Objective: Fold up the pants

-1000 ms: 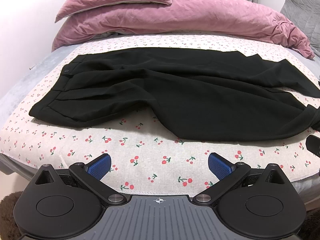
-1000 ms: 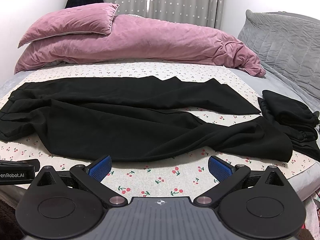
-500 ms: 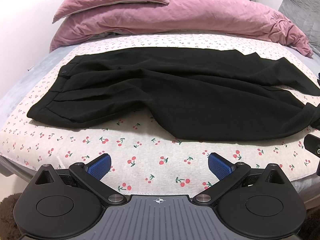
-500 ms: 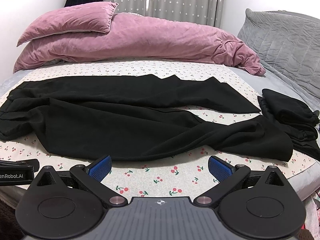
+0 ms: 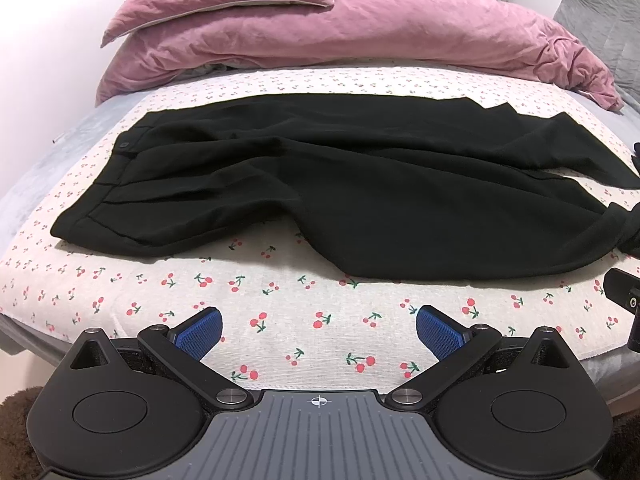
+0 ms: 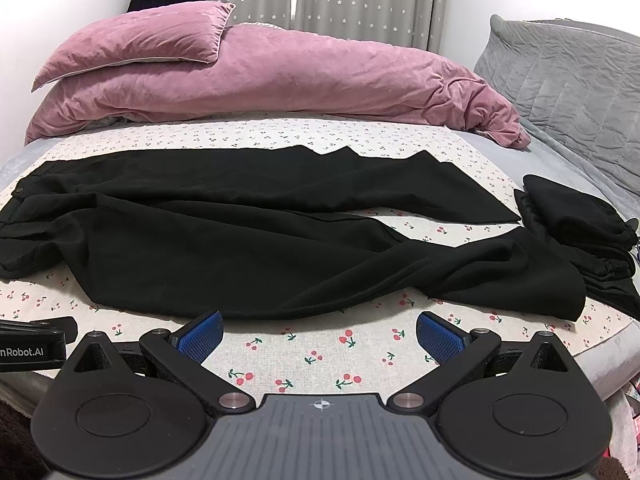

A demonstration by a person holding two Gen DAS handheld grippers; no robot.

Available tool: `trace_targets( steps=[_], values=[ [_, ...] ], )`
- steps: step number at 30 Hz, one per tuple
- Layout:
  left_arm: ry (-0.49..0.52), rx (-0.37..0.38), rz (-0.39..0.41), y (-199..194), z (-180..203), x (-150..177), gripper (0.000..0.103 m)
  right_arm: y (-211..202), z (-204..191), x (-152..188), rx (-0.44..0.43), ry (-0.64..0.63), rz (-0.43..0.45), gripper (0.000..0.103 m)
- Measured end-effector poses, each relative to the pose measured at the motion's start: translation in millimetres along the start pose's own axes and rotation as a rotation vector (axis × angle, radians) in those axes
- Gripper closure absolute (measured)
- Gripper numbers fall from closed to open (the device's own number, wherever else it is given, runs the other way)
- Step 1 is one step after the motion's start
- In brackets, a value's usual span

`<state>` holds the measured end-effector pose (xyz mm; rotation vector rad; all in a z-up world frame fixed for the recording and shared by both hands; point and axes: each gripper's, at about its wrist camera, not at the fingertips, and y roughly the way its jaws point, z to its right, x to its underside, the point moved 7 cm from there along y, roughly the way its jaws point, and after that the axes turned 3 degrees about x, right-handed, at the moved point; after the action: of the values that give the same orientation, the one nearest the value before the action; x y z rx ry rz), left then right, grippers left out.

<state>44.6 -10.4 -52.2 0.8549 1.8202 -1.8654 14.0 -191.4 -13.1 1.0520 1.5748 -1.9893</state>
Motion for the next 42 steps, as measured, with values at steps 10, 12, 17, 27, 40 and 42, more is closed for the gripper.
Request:
trace_targets(
  steps=[10, 12, 17, 27, 40, 42],
  values=[
    [0.000, 0.000, 0.000, 0.0, 0.1, -0.1, 0.000, -0.1, 0.2, 0.2, 0.002, 0.000, -0.003, 0.000],
    [0.000, 0.001, 0.000, 0.1, 0.4, -0.2, 0.000, 0.0, 0.6, 0.5, 0.004, 0.001, -0.004, 0.000],
    [0.000, 0.000, 0.001, 0.1, 0.4, 0.0, 0.000, 0.8, 2.0, 1.3, 0.006, 0.001, -0.008, 0.000],
    [-0.004, 0.013, -0.005, 1.1, 2.6, 0.1, 0.000, 4.1, 8.4, 3.1, 0.005, 0.010, -0.022, 0.000],
    [0.013, 0.102, 0.018, 15.8, 17.7, 1.0, 0.000, 21.9, 23.6, 6.2, 0.027, 0.034, -0.054, 0.000],
    [0.029, 0.164, 0.052, 19.2, 23.8, 2.1, 0.000, 26.2, 29.2, 6.6, 0.021, 0.034, -0.055, 0.000]
  ],
)
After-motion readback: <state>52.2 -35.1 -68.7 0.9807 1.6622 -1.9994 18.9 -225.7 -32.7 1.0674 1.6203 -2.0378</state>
